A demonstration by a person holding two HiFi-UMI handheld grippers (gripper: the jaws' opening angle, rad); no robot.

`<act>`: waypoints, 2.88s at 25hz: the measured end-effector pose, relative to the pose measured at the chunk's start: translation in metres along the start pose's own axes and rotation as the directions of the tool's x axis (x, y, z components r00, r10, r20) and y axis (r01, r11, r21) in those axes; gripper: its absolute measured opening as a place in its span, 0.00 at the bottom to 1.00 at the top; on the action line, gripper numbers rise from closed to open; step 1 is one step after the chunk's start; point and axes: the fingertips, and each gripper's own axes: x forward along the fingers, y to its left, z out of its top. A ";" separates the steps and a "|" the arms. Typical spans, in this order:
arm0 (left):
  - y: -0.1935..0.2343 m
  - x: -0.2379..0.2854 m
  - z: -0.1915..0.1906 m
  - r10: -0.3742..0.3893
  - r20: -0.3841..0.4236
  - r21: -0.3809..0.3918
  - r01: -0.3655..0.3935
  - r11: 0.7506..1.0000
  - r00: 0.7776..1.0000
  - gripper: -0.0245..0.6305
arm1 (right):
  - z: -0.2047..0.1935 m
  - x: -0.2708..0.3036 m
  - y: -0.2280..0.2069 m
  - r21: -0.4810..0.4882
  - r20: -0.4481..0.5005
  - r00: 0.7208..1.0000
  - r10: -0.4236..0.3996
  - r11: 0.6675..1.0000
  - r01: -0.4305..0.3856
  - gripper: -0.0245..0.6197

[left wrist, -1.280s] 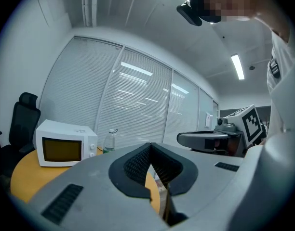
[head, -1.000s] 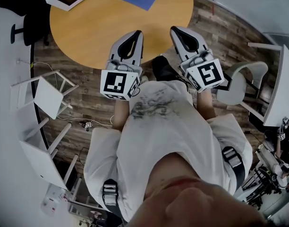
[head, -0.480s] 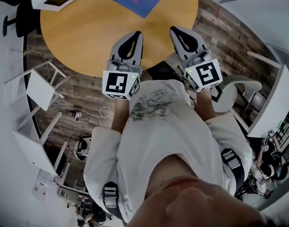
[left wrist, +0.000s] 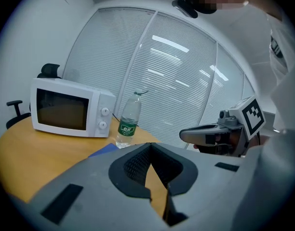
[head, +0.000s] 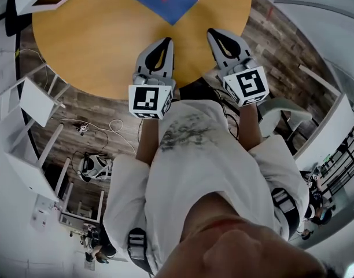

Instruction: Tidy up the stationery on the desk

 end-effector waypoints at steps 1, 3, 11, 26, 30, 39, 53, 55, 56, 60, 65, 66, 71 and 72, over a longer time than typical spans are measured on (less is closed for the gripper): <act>0.002 0.006 -0.004 0.011 -0.004 -0.009 -0.011 1.000 1.000 0.05 | -0.005 0.005 -0.004 -0.005 -0.015 1.000 0.007 1.000 -0.007 0.14; 0.005 0.016 -0.012 0.031 -0.010 -0.023 -0.031 0.999 0.999 0.05 | -0.016 0.014 -0.013 -0.014 -0.044 0.999 0.020 1.000 -0.021 0.14; 0.023 0.053 -0.044 0.085 -0.063 -0.045 -0.088 0.995 0.994 0.05 | -0.047 0.053 -0.042 -0.083 -0.144 0.988 0.047 0.995 -0.060 0.14; 0.045 0.109 -0.106 0.095 -0.218 -0.080 -0.115 0.990 0.971 0.05 | -0.098 0.119 -0.086 -0.160 -0.291 0.955 0.054 0.982 -0.104 0.14; 0.048 0.122 -0.122 0.095 -0.276 -0.088 -0.124 0.988 0.957 0.05 | -0.114 0.134 -0.094 -0.191 -0.350 0.935 0.051 0.974 -0.125 0.14; 0.057 0.136 -0.151 0.111 -0.377 -0.107 -0.163 0.981 0.920 0.05 | -0.144 0.163 -0.106 -0.274 -0.466 0.884 0.037 0.944 -0.184 0.14; 0.059 0.139 -0.168 0.110 -0.468 -0.111 -0.182 0.977 0.877 0.05 | -0.153 0.171 -0.106 -0.282 -0.490 0.871 0.028 0.941 -0.189 0.14; 0.061 0.138 -0.169 0.113 -0.479 -0.104 -0.183 0.978 0.871 0.05 | -0.154 0.173 -0.105 -0.283 -0.489 0.872 0.025 0.941 -0.186 0.14; 0.063 0.138 -0.169 0.115 -0.484 -0.098 -0.184 0.978 0.868 0.05 | -0.156 0.173 -0.104 -0.281 -0.492 0.870 0.026 0.941 -0.187 0.14; 0.068 0.132 -0.173 0.120 -0.491 -0.093 -0.189 0.978 0.863 0.05 | -0.161 0.171 -0.095 -0.269 -0.503 0.864 0.034 0.943 -0.194 0.14; 0.077 0.119 -0.178 0.125 -0.499 -0.085 -0.193 0.978 0.857 0.05 | -0.170 0.164 -0.078 -0.252 -0.511 0.858 0.049 0.946 -0.204 0.13; 0.080 0.115 -0.179 0.125 -0.501 -0.084 -0.192 0.978 0.857 0.05 | -0.171 0.163 -0.073 -0.247 -0.512 0.857 0.050 0.947 -0.203 0.14; 0.091 0.094 -0.186 0.117 -0.510 -0.076 -0.180 0.981 0.852 0.05 | -0.181 0.155 -0.046 -0.226 -0.525 0.850 0.054 0.953 -0.201 0.14; 0.093 0.090 -0.186 0.115 -0.512 -0.073 -0.176 0.982 0.851 0.05 | -0.183 0.153 -0.040 -0.224 -0.527 0.848 0.054 0.954 -0.200 0.14</act>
